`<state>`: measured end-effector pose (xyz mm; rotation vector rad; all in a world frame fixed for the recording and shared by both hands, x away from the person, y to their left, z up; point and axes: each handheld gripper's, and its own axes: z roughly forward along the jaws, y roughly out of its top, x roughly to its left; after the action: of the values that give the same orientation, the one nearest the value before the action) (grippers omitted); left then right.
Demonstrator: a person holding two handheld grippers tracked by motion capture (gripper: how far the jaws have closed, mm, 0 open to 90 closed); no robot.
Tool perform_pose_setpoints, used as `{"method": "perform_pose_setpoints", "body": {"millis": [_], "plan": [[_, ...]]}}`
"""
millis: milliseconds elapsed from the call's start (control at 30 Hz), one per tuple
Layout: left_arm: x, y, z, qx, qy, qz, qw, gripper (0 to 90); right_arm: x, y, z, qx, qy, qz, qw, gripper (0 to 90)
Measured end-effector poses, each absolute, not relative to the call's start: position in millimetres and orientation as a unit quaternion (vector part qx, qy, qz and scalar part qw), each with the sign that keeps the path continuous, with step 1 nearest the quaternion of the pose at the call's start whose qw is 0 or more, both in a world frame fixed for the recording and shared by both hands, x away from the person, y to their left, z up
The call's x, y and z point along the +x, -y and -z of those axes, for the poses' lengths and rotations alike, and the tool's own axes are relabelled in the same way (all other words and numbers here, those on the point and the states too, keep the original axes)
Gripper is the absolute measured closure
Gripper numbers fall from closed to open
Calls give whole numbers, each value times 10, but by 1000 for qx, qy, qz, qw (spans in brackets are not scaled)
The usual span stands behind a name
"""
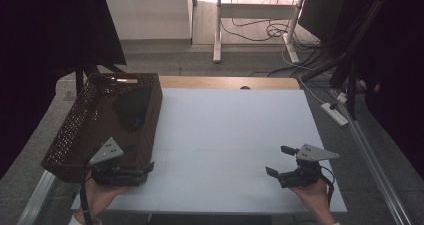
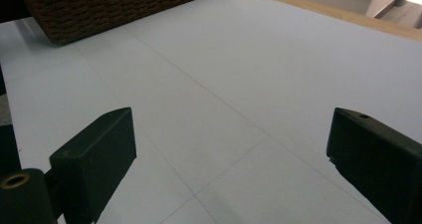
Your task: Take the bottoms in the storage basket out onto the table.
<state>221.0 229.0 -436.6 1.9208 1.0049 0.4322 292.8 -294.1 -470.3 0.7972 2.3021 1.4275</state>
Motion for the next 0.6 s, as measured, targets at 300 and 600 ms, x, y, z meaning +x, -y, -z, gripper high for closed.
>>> {"method": "perform_pose_setpoints", "body": {"millis": [300, 600], "plan": [[2194, -2324, 4342, 772, -407, -171, 457, 80, 2949, 2941, 4711, 278, -804, -503, 156, 55], [2189, -2355, 4332, 770, -409, -173, 458, 84, 2959, 2920, 4706, 276, -804, -503, 157, 55]]}}
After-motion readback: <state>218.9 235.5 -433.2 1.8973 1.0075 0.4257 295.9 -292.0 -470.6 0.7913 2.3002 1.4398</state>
